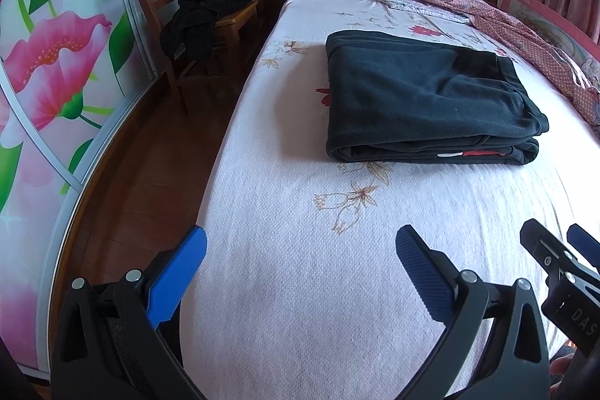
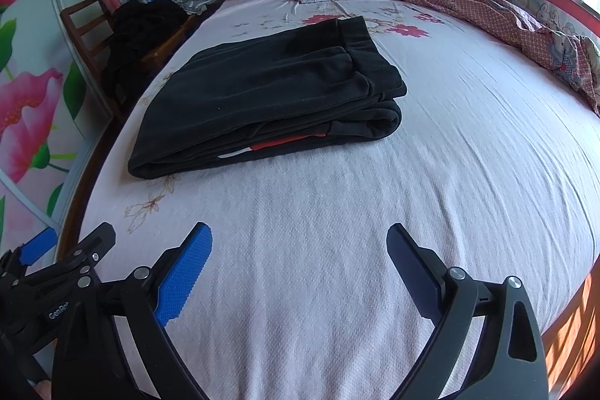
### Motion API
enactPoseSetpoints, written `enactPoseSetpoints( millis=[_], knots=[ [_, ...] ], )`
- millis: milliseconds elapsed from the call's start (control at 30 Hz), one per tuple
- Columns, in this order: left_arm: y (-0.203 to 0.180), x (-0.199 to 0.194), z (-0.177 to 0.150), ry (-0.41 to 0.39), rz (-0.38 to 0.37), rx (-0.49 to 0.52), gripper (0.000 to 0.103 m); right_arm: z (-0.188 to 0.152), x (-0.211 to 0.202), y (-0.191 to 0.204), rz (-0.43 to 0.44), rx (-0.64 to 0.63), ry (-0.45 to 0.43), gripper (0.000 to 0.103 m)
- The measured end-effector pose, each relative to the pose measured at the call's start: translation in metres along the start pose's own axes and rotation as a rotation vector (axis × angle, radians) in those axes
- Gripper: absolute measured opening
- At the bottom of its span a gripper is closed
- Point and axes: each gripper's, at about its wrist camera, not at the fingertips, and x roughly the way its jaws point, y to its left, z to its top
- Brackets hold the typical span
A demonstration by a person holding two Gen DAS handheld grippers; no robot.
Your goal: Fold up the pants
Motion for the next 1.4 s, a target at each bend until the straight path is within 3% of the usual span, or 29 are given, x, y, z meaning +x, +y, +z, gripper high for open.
enactPoseSetpoints(
  millis=[167, 333, 467, 667, 767, 967, 1267, 1333, 1400],
  knots=[
    [-0.002, -0.001, 0.004, 0.015, 0.029, 0.013, 0.101, 0.001, -0.005, -0.006, 0.017, 0.022, 0.004, 0.094],
    [-0.007, -0.012, 0.012, 0.001, 0.173, 0.07, 0.101, -0.008, -0.017, -0.015, 0.042, 0.046, 0.01, 0.094],
    [-0.01, -0.02, 0.015, 0.004, 0.217, 0.107, 0.101, -0.016, -0.026, -0.022, 0.046, 0.059, 0.003, 0.094],
    [-0.01, -0.037, 0.013, -0.009, 0.193, 0.111, 0.101, -0.021, -0.032, -0.031, 0.04, 0.069, -0.007, 0.094],
    [-0.015, -0.04, 0.013, -0.003, 0.126, 0.149, 0.101, -0.022, -0.032, -0.03, 0.043, 0.066, -0.002, 0.094],
    [-0.024, -0.045, 0.009, -0.012, 0.141, 0.195, 0.101, -0.022, -0.031, -0.026, 0.043, 0.044, 0.003, 0.094],
    [-0.024, -0.047, 0.008, -0.021, 0.143, 0.184, 0.101, -0.023, -0.029, -0.028, 0.045, 0.048, 0.014, 0.094],
    [-0.022, -0.041, 0.008, 0.019, 0.101, 0.177, 0.101, -0.023, -0.028, -0.029, 0.046, 0.055, 0.017, 0.094],
    [-0.018, -0.033, 0.008, 0.071, -0.011, 0.157, 0.101, -0.023, -0.027, -0.033, 0.06, 0.076, 0.023, 0.094]
  ],
)
